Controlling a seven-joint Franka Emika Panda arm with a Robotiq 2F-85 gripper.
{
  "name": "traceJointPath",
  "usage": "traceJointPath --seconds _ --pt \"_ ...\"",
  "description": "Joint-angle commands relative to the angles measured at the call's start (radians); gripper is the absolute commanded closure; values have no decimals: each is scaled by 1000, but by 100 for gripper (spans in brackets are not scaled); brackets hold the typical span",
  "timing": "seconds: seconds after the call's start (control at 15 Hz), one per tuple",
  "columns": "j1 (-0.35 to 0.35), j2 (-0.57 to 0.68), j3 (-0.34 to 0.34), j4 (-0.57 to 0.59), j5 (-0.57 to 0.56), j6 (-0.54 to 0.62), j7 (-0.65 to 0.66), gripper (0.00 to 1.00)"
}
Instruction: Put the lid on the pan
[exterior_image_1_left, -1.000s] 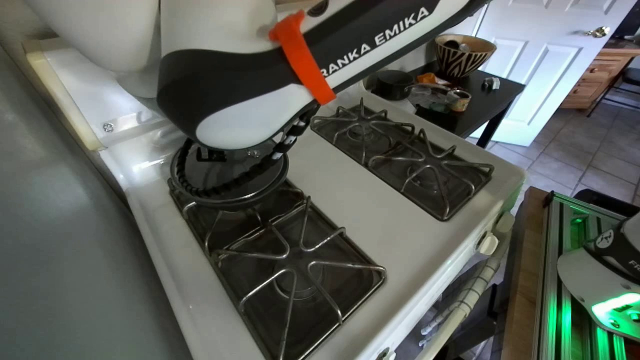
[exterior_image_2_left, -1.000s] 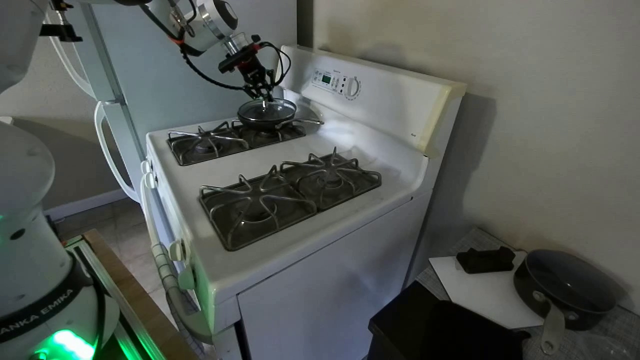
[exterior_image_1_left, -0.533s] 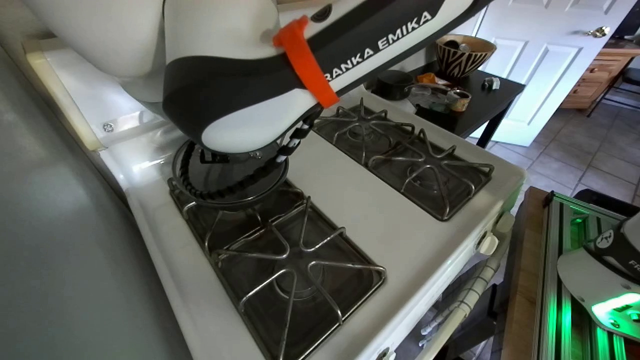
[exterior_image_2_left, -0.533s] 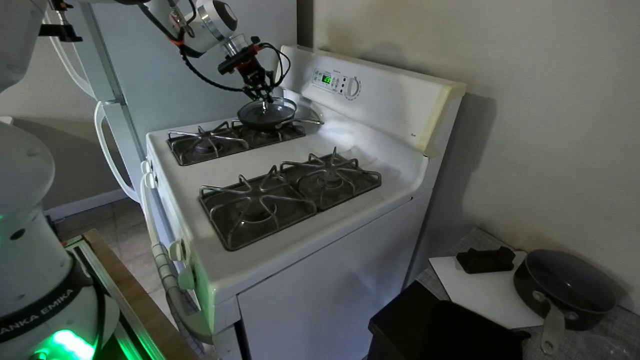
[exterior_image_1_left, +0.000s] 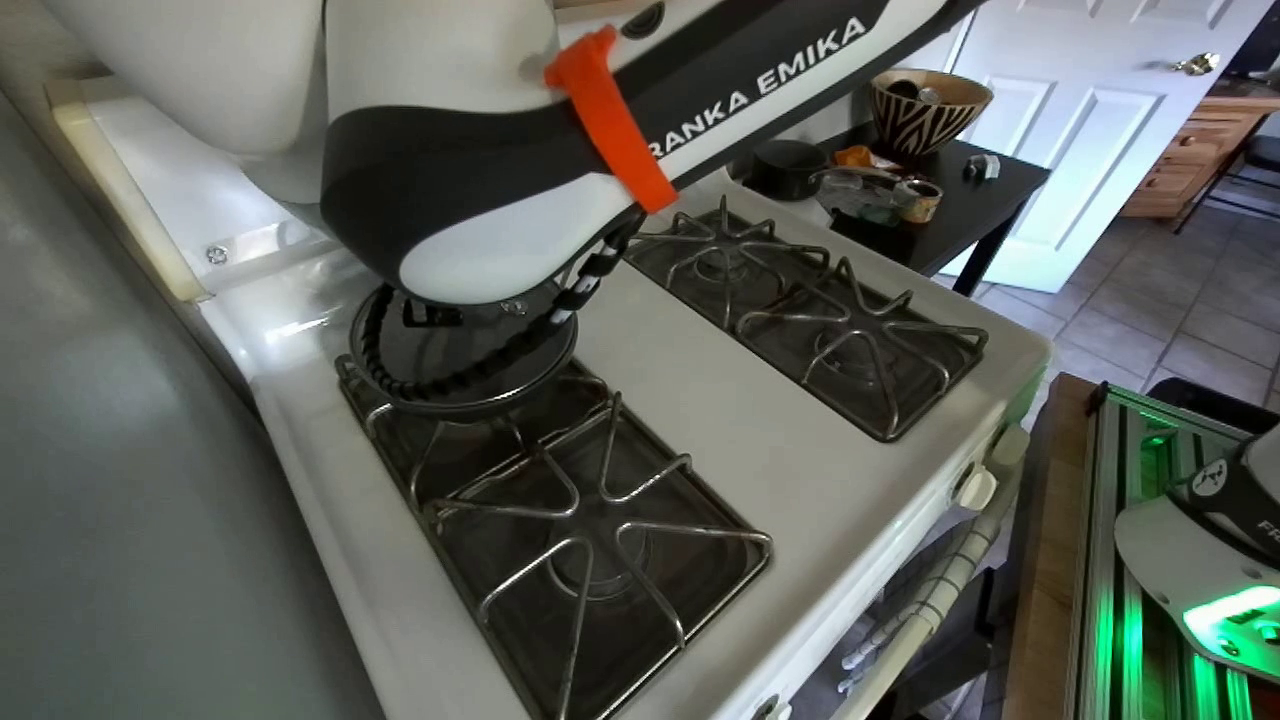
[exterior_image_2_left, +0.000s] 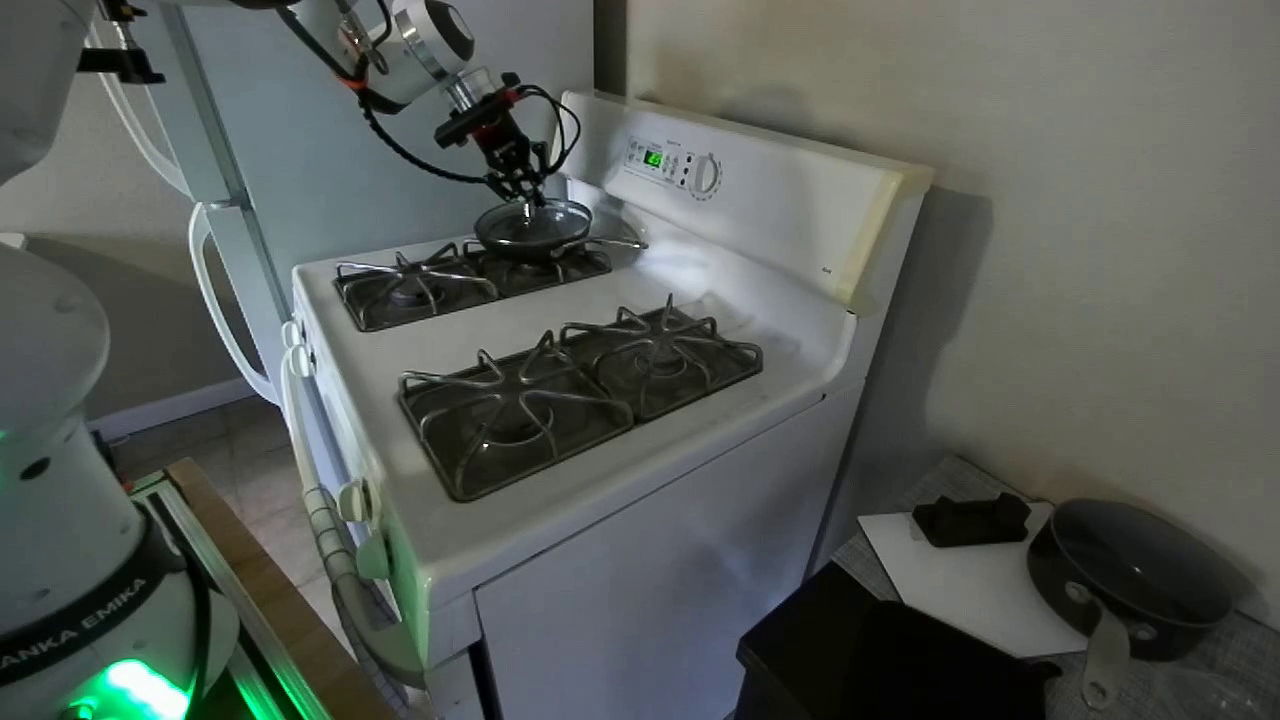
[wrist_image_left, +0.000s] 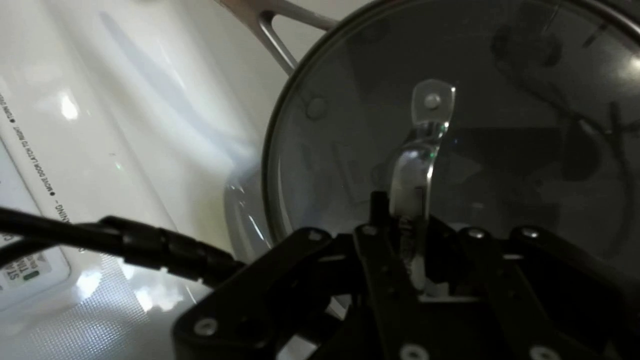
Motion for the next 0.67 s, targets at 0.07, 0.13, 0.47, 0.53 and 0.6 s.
traceJointPath --seconds 0.07,0.13,0.47,0.53,0.6 --pt "-6 -24 14 -14 19 -41 -9 100" --pt "-8 -23 16 -14 24 -37 -5 100" --pt "-17 -23 21 -8 53 -34 -5 100" --pt "-18 -24 21 -7 61 -36 -5 100" --pt "-19 -24 20 -5 67 -39 -7 100"
